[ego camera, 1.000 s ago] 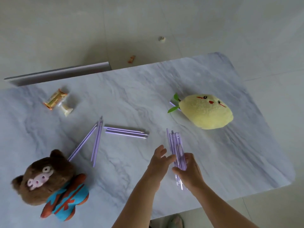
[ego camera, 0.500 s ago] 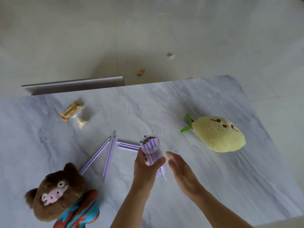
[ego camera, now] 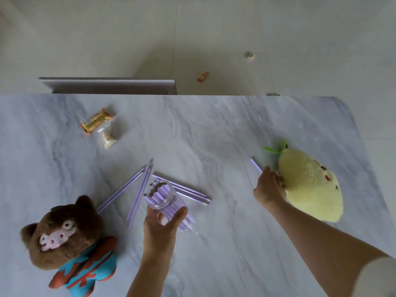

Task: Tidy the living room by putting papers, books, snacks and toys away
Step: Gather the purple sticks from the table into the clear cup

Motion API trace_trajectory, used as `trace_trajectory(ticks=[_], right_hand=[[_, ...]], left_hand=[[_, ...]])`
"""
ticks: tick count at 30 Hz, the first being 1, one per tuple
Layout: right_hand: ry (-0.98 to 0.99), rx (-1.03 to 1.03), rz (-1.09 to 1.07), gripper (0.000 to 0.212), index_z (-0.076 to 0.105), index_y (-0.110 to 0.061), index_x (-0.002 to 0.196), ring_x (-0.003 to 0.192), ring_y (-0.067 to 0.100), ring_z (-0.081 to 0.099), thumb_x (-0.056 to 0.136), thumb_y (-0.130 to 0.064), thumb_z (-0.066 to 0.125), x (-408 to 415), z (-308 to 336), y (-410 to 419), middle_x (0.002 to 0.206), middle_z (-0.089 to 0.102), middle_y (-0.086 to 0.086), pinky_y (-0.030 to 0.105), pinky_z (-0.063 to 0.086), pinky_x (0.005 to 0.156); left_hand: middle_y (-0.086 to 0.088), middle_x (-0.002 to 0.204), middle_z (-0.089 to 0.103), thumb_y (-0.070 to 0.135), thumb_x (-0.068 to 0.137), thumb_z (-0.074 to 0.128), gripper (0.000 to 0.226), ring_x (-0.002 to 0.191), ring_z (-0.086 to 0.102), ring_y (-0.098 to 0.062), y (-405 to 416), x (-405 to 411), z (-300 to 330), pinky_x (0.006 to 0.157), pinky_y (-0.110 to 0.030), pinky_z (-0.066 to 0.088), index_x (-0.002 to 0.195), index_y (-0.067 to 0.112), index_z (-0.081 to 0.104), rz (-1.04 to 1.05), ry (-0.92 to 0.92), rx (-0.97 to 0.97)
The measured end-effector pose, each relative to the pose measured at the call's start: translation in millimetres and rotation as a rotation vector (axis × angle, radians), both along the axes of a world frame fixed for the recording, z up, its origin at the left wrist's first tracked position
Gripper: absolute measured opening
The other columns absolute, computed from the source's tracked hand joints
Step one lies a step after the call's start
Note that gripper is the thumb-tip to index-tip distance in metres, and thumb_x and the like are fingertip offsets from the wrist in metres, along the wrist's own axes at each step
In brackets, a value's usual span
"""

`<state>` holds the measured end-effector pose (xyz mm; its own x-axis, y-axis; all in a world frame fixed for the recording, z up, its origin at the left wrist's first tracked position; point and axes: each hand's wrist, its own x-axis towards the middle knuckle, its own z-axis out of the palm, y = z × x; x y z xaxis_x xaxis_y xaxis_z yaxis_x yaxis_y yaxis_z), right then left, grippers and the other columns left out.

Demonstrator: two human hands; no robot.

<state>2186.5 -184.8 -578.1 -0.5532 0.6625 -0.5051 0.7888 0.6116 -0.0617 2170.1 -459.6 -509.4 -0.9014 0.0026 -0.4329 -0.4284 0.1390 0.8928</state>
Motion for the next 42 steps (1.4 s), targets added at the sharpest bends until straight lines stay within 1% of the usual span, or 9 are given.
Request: trace_trajectory(ticks=[8, 14, 20, 27, 30, 33, 36, 39, 42], right_hand=[[-0.088, 0.195, 0.256, 0.033, 0.044, -0.006, 0.121, 0.118, 0.028, 0.052, 0.091, -0.014, 0.052, -5, -9, -3, 0.126, 0.050, 0.013, 0.031, 0.044, 0.092], [0.060, 0.021, 0.355, 0.027, 0.050, -0.007, 0.113, 0.110, 0.031, 0.057, 0.088, -0.017, 0.050, -24, -4, -46, 0.115, 0.058, 0.012, 0.032, 0.044, 0.085], [0.186, -0.129, 0.652, 0.028, 0.051, -0.010, 0.118, 0.109, 0.026, 0.056, 0.092, -0.019, 0.048, -66, -4, -144, 0.119, 0.052, 0.009, 0.032, 0.045, 0.084], [0.101, 0.034, 0.747, 0.039, 0.040, -0.006, 0.125, 0.097, 0.027, 0.067, 0.088, -0.005, 0.050, -72, -15, -183, 0.118, 0.050, 0.010, 0.035, 0.053, 0.074], [0.147, 0.120, 0.703, 0.048, 0.044, -0.008, 0.121, 0.089, 0.025, 0.064, 0.078, -0.007, 0.064, -71, -15, -184, 0.112, 0.049, 0.010, 0.034, 0.053, 0.061], [0.061, 0.142, 0.734, 0.043, 0.040, -0.009, 0.122, 0.097, 0.021, 0.063, 0.084, -0.013, 0.059, -79, -13, -181, 0.117, 0.049, 0.007, 0.029, 0.048, 0.065], [0.079, 0.158, 0.778, 0.038, 0.058, -0.005, 0.094, 0.069, 0.021, 0.070, 0.064, -0.016, 0.079, -80, -10, -185, 0.084, 0.066, 0.008, 0.022, 0.048, 0.053], [0.150, 0.088, 0.837, 0.047, 0.053, -0.010, 0.047, 0.025, 0.018, 0.049, 0.016, -0.005, 0.088, -70, -25, -182, 0.039, 0.048, 0.004, 0.013, 0.035, 0.031], [0.068, 0.137, 0.873, 0.036, 0.063, -0.008, 0.066, 0.044, 0.019, 0.063, 0.045, -0.019, 0.089, -68, -6, -181, 0.063, 0.061, 0.007, 0.019, 0.043, 0.038]], left_hand=[[-0.017, 0.123, 0.065, -0.006, 0.075, 0.074, 0.061, 0.110, 0.063, -0.026, -21, 2, -6, 0.085, -0.013, 0.049, 0.131, 0.002, 0.052, 0.049, 0.019, -0.025], [-0.010, 0.119, 0.068, -0.006, 0.074, 0.074, 0.059, 0.112, 0.063, -0.021, -29, 1, -2, 0.093, -0.026, 0.049, 0.127, 0.009, 0.055, 0.117, -0.021, 0.040], [-0.007, 0.109, 0.071, -0.001, 0.075, 0.076, 0.050, 0.105, 0.065, -0.019, -49, 4, 2, 0.077, -0.013, 0.048, 0.120, 0.013, 0.058, 0.148, -0.034, 0.019], [0.002, 0.109, 0.071, 0.000, 0.077, 0.075, 0.054, 0.105, 0.064, -0.009, -78, 9, 3, 0.074, -0.009, 0.049, 0.123, 0.021, 0.056, 0.192, -0.063, 0.037], [0.000, 0.114, 0.070, 0.003, 0.076, 0.076, 0.059, 0.107, 0.064, -0.010, -87, 8, 4, 0.089, -0.020, 0.048, 0.128, 0.018, 0.053, 0.208, -0.072, 0.042], [0.008, 0.112, 0.068, 0.006, 0.077, 0.075, 0.055, 0.104, 0.062, -0.002, -92, 7, 5, 0.081, -0.011, 0.043, 0.123, 0.025, 0.052, 0.195, -0.074, 0.045], [0.013, 0.110, 0.066, 0.008, 0.078, 0.075, 0.050, 0.101, 0.060, 0.003, -95, 6, 5, 0.073, -0.005, 0.041, 0.117, 0.029, 0.052, 0.176, -0.082, 0.056], [0.004, 0.111, 0.068, 0.003, 0.078, 0.075, 0.051, 0.107, 0.061, -0.007, -97, 7, 6, 0.070, -0.005, 0.046, 0.121, 0.022, 0.054, 0.182, -0.066, 0.073], [0.003, 0.114, 0.067, 0.004, 0.078, 0.075, 0.053, 0.110, 0.061, -0.010, -100, 8, 9, 0.069, -0.003, 0.047, 0.122, 0.022, 0.053, 0.176, -0.047, 0.086]])
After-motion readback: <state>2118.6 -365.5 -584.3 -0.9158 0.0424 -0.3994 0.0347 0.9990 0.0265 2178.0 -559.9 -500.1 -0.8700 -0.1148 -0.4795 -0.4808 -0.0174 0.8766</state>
